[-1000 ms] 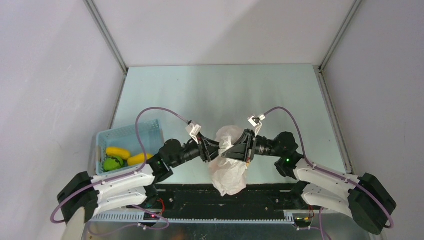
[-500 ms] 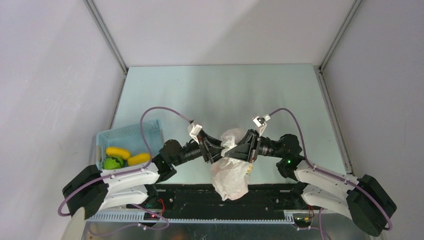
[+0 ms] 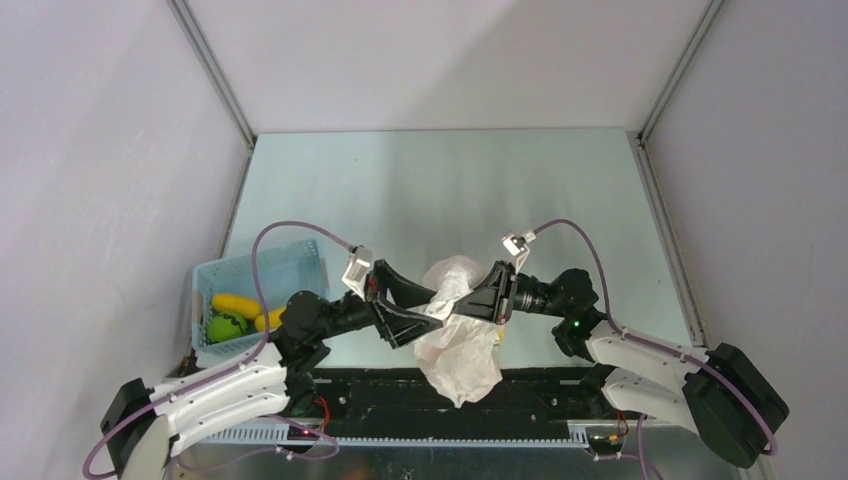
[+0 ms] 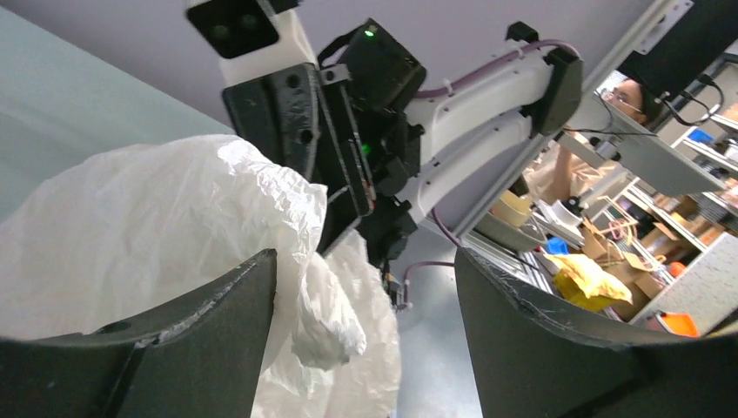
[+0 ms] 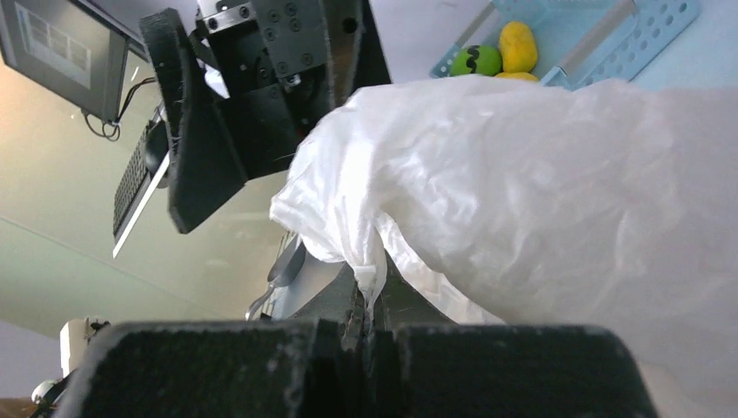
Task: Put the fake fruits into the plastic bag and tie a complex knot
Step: Tie the plastic bag at the center of the board.
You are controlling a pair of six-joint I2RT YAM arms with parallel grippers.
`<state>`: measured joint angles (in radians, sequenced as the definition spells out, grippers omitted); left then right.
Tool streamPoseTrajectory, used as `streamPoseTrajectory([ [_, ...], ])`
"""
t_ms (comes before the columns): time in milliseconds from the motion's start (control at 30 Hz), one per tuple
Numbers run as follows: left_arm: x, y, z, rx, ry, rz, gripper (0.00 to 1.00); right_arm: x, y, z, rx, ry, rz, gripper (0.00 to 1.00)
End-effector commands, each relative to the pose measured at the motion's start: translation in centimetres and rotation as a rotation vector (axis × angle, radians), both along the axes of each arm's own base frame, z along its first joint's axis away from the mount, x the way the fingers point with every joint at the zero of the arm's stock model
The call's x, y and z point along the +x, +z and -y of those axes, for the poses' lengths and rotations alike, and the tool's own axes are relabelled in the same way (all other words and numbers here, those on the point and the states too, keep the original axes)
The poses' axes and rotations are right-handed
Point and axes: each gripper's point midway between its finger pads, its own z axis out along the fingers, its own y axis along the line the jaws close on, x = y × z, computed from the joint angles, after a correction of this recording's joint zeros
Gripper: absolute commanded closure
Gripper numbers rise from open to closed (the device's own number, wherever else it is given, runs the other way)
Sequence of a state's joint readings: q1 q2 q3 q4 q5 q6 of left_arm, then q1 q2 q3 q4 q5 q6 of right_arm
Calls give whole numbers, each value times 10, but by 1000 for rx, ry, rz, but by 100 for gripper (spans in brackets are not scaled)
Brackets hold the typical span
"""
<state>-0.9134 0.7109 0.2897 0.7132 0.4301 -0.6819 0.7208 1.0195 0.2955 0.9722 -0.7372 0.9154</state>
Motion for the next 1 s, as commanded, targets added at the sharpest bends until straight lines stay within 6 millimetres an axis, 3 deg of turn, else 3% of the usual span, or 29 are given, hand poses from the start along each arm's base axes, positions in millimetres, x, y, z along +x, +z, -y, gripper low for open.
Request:
streamPoseTrajectory([
  [0, -22, 14, -5, -20, -93, -5, 21, 9, -1, 0, 5, -41, 16, 100],
  [133, -13, 11, -8, 25, -32, -18, 22, 10, -2, 0, 4, -45, 14, 100],
  [233, 8, -15, -15, 165, 104, -65, 26, 10, -1, 0, 5, -49, 15, 100],
  [267, 19, -10, -22, 170, 185, -39, 25, 10, -2, 0, 3, -51, 15, 100],
  [300, 24, -22, -27, 220, 225, -59, 24, 11, -2, 0, 2, -56, 15, 100],
  [333, 34, -15, -36, 218, 301, -34, 23, 12, -3, 0, -3, -59, 12, 100],
  [367, 41, -25, -44, 273, 354, -37, 23, 13, -3, 0, -4, -66, 12, 100],
  [400, 41, -17, -49, 277, 373, -29, 22, 13, -4, 0, -8, -70, 9, 100],
  [433, 43, -28, -54, 336, 392, -41, 22, 15, -4, 1, -9, -81, 8, 100],
  [533, 41, -21, -57, 384, 392, -61, 25, 20, -8, 1, -33, -109, -2, 100],
  [800, 28, -34, -48, 498, 320, -205, 38, 31, -16, 4, -89, -180, -10, 100],
  [967, 23, -36, -36, 481, 267, -276, 46, 30, -17, 5, -114, -189, 4, 100],
])
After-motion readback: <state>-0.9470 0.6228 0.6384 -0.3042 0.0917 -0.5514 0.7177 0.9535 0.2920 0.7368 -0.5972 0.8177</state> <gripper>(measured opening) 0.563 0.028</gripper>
